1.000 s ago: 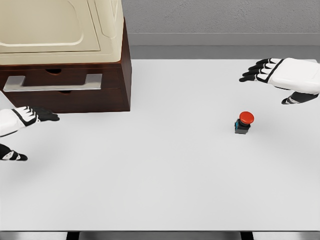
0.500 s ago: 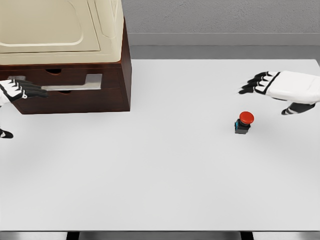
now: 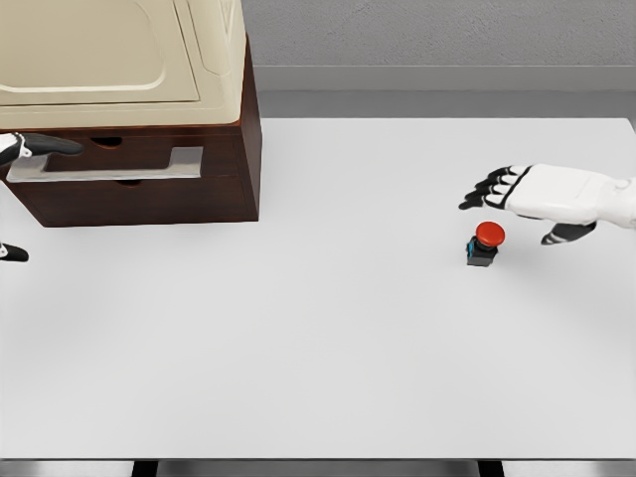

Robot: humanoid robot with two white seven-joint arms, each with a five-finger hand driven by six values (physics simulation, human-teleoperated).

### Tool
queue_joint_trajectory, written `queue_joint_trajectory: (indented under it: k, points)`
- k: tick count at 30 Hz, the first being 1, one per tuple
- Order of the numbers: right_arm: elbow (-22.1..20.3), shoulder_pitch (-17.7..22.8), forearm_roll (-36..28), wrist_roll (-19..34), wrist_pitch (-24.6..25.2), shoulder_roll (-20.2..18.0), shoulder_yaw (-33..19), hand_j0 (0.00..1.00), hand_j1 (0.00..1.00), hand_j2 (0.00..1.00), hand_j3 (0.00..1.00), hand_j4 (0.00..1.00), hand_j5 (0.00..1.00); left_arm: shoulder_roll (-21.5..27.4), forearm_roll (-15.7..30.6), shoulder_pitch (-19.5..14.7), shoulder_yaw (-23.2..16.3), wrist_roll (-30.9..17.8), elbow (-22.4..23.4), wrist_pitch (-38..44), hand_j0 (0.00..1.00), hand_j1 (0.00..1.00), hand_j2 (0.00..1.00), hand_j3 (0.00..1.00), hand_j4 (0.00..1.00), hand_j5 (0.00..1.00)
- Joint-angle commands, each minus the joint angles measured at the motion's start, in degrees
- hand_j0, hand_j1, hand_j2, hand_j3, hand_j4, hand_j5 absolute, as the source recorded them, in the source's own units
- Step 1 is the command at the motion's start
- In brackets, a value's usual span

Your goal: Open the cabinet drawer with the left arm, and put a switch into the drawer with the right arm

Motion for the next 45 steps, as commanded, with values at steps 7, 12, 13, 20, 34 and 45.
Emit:
queue_joint_trajectory:
  k: [7,12,13,20,34,45]
  points:
    - [0.76,0.0,1.22,-0.02,0.15,1.22,1.53,1.0,1.0,1.0,1.0,1.0,1.0,4.08,15.37,0.62,-0.08,-4.54,0.02,3.83,1.0,1.0,1.0,1.0,1.0,1.0]
    - [0.76,0.0,1.31,-0.02,0.15,1.31,2.15,1.0,1.0,1.0,1.0,1.0,1.0,1.97,15.73,0.45,-0.08,-8.95,0.02,4.27,1.0,1.0,1.0,1.0,1.0,1.0]
    - [0.76,0.0,1.31,-0.02,0.15,1.31,2.24,1.0,1.0,1.0,1.0,1.0,1.0,2.14,15.73,0.45,-0.08,-8.95,0.02,4.27,1.0,1.0,1.0,1.0,1.0,1.0]
    - [0.68,0.0,1.84,-0.02,0.15,1.4,3.64,1.0,1.0,1.0,1.0,1.0,1.0,-7.17,15.73,-17.57,-15.11,-8.95,0.02,9.54,1.0,1.0,1.0,1.0,1.0,1.0]
    - [2.26,-0.62,3.86,-0.02,0.15,3.24,4.08,1.0,1.0,1.0,1.0,1.0,1.0,-8.05,11.6,-18.71,-17.48,-8.95,0.02,7.79,1.0,1.0,1.0,1.0,1.0,1.0]
    - [1.91,-1.49,4.12,-0.02,0.15,3.33,6.1,1.0,1.0,1.0,1.0,1.0,1.0,-12.71,2.81,-24.16,-21.26,-8.95,0.1,13.23,1.0,1.0,1.0,1.0,1.0,1.0]
